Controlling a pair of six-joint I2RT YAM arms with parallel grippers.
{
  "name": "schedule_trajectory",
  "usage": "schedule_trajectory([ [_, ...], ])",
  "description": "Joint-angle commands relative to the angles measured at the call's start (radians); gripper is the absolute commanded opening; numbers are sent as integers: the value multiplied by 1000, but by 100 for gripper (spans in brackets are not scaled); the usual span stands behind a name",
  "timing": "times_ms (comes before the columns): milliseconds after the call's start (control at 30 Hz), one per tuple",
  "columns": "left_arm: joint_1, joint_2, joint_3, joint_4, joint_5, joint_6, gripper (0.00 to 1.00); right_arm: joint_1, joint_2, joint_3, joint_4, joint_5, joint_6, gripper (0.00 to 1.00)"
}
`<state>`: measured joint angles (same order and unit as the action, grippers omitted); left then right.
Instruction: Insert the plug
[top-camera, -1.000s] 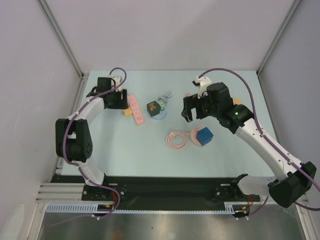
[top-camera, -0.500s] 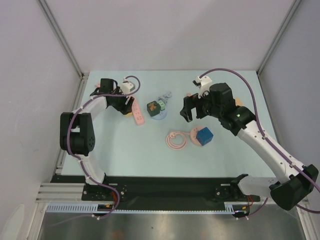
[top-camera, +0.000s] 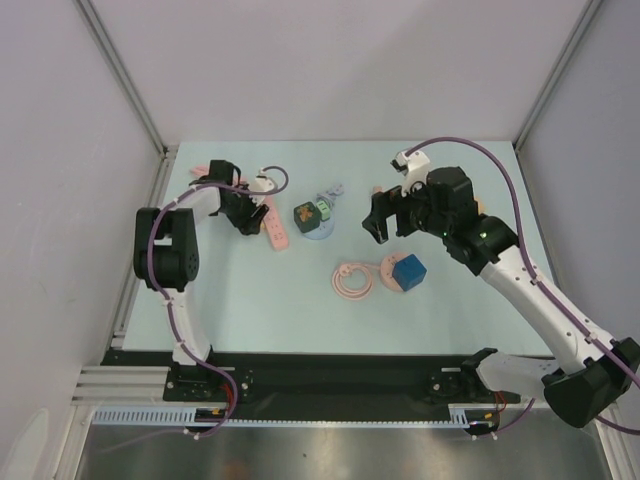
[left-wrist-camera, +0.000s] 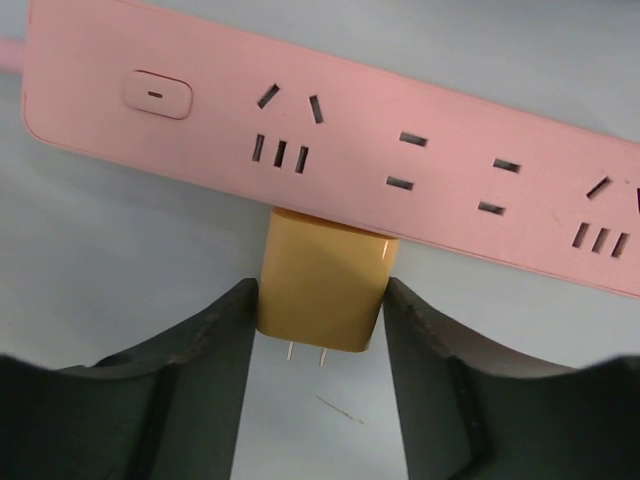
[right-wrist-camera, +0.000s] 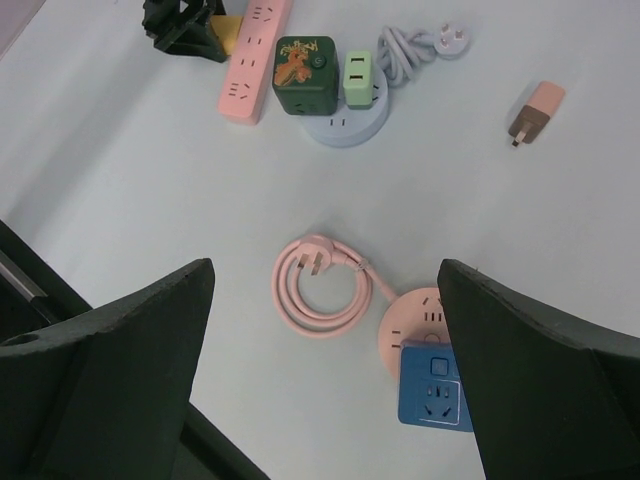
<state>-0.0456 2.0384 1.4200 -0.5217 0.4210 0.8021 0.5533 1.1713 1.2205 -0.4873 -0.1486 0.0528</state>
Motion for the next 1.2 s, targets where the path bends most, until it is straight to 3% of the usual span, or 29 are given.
schedule_trajectory([
  [0,6,-1,31,-41,16,46,56,-10,-30,-13,59,-20,-1,100],
  [67,6,-18,11,-44,22,45,45,-18,-29,-22,70,-32,13,100],
  [100,6,-26,5,-41,24,34,20,-19,-25,-24,70,-34,19,100],
  [133,6,-50,0,-38,19,19,4,-21,-24,-26,70,-34,28,100],
  [167,6,-66,-16,-26,15,-4,0,-21,-22,-27,73,-29,41,100],
  [300,4,-229,-99,53,-14,-171,0,-55,-16,-12,78,-19,166,98],
  [367,1,-367,-162,84,-95,-233,0,-90,7,23,53,-87,270,100],
  [500,-31,-587,-216,104,-189,-372,0,-135,57,66,-13,-236,315,100],
  [700,-279,-874,-282,98,-32,-392,0,-61,83,89,-27,-250,318,100],
  [867,-532,-998,-384,199,-5,-483,0,-4,70,93,15,-344,341,100],
  [1033,-693,-1063,-449,315,-45,-549,0,39,65,82,47,-396,410,88],
  [1167,-750,-1060,-455,319,-63,-537,0,85,71,68,85,-401,438,76],
])
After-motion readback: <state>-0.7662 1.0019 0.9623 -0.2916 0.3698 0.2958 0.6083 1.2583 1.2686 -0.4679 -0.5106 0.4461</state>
